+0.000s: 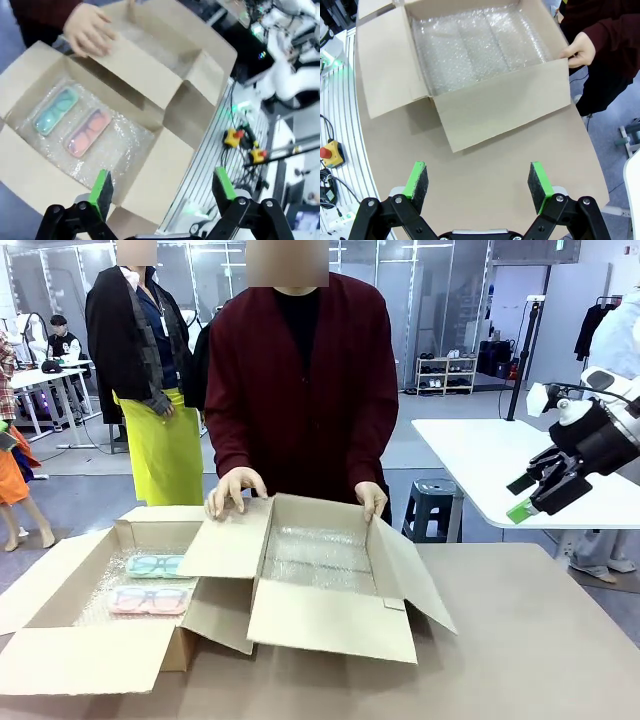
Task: Pack the glasses set securely to prepare it for shipping.
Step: Position the Package Box on the left side of the table.
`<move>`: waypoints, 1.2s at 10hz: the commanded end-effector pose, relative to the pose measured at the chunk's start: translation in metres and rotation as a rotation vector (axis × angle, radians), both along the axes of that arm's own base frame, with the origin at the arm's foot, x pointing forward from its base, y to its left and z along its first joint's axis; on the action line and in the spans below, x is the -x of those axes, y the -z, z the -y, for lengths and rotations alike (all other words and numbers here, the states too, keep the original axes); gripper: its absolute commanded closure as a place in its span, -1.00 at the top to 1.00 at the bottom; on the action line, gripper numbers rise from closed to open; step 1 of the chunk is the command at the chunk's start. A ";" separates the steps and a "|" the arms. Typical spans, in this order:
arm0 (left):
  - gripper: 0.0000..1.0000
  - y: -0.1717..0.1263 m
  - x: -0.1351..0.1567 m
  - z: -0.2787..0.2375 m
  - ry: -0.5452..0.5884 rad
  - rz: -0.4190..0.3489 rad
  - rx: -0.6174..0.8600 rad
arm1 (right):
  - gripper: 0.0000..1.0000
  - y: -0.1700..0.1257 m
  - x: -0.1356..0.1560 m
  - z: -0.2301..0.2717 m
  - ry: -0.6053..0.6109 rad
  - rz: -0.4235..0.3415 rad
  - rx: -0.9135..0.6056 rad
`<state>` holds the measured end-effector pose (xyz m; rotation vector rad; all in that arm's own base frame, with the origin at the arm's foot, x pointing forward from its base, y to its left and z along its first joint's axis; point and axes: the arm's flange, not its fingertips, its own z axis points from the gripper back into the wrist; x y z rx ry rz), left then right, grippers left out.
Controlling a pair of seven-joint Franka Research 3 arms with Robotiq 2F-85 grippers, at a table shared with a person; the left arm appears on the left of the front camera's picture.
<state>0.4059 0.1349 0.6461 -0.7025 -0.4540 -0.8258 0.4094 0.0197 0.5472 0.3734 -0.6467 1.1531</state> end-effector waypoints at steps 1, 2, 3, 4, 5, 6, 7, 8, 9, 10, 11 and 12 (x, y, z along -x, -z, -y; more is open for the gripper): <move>1.00 0.021 0.037 0.027 0.086 0.108 -0.122 | 1.00 -0.004 0.000 -0.004 0.025 -0.006 -0.003; 1.00 0.025 0.050 0.042 0.085 0.173 -0.156 | 1.00 -0.004 0.000 -0.004 0.025 -0.006 -0.003; 1.00 0.028 0.069 0.057 0.085 0.242 -0.117 | 1.00 -0.004 0.000 -0.004 0.025 -0.006 -0.003; 1.00 0.032 0.085 0.072 0.066 0.319 -0.144 | 1.00 -0.004 0.000 -0.004 0.025 -0.006 -0.003; 1.00 0.036 0.096 0.084 0.080 0.353 -0.181 | 1.00 -0.004 0.000 -0.004 0.025 -0.006 -0.003; 1.00 0.038 0.107 0.092 0.126 0.373 -0.177 | 1.00 -0.004 0.000 -0.004 0.025 -0.006 -0.003; 1.00 0.040 0.109 0.097 0.112 0.408 -0.222 | 1.00 -0.004 0.000 -0.004 0.025 -0.006 -0.003; 1.00 0.039 0.105 0.095 0.108 0.375 -0.180 | 1.00 -0.004 0.000 -0.004 0.025 -0.006 -0.003; 1.00 0.038 0.103 0.092 0.122 0.344 -0.151 | 1.00 -0.004 0.000 -0.004 0.025 -0.006 -0.003; 1.00 0.035 0.111 0.098 0.120 0.369 -0.178 | 1.00 -0.004 0.000 -0.004 0.025 -0.006 -0.003; 1.00 0.035 0.111 0.098 0.120 0.369 -0.178 | 1.00 -0.004 0.000 -0.004 0.025 -0.006 -0.003; 1.00 0.035 0.111 0.098 0.120 0.369 -0.178 | 1.00 -0.004 0.000 -0.004 0.025 -0.006 -0.003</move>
